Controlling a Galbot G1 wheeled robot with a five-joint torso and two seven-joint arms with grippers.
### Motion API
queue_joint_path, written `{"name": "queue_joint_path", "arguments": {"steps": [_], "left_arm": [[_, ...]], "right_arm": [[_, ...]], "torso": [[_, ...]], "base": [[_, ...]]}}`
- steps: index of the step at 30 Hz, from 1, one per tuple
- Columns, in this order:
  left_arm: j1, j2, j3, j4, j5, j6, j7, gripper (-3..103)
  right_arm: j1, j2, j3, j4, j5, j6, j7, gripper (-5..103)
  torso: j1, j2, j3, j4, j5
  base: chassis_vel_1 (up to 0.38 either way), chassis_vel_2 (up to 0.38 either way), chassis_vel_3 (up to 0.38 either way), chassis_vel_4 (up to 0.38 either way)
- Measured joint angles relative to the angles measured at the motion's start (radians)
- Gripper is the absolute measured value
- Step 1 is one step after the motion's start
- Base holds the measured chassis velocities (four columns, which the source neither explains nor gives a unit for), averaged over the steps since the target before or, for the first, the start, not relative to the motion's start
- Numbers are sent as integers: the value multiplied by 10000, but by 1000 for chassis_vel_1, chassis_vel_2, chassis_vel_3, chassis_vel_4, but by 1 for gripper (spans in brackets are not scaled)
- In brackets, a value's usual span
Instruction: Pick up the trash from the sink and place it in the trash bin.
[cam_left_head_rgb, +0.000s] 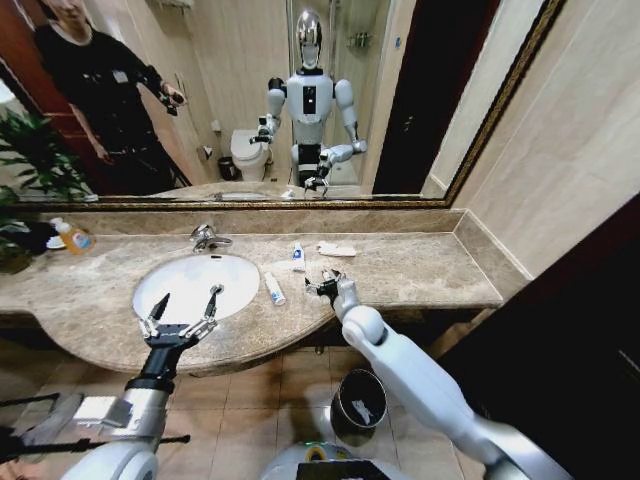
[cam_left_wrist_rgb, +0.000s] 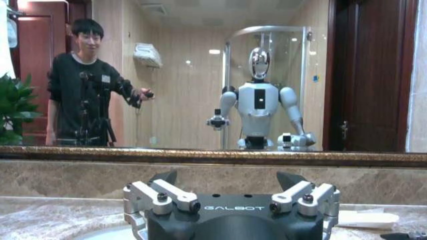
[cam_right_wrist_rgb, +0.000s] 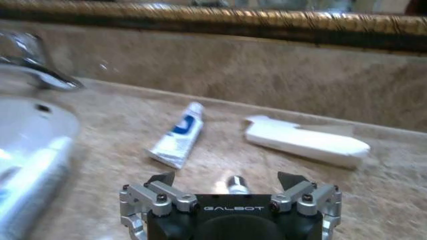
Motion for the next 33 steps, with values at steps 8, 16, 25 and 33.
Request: {"name": "queue_joint_path", "arguments": {"steps": [8,16,25,33], "left_arm": [[0,0,0,0,0,0,0,100],[0,0,0,0,0,0,0,100],[0,0,0,0,0,0,0,100],[0,0,0,0,1,0,0,100]], "right_arm": [[62,-400,256,86,774,-751,209,87],[171,-518,267,160,1091,-1150,182,60],[110,-590,224,348,1188,-1232,-180,27],[-676,-1241,1042,1888,1308,-1144,-1141,10]], "torso": [[-1,1,-1,-3,0],[-1,1,-1,-2,0],[-1,1,-1,-1,2],[-1,1,-2,-2,2]], "base": [[0,0,0,0],[0,0,0,0],[0,0,0,0],[0,0,0,0]]}}
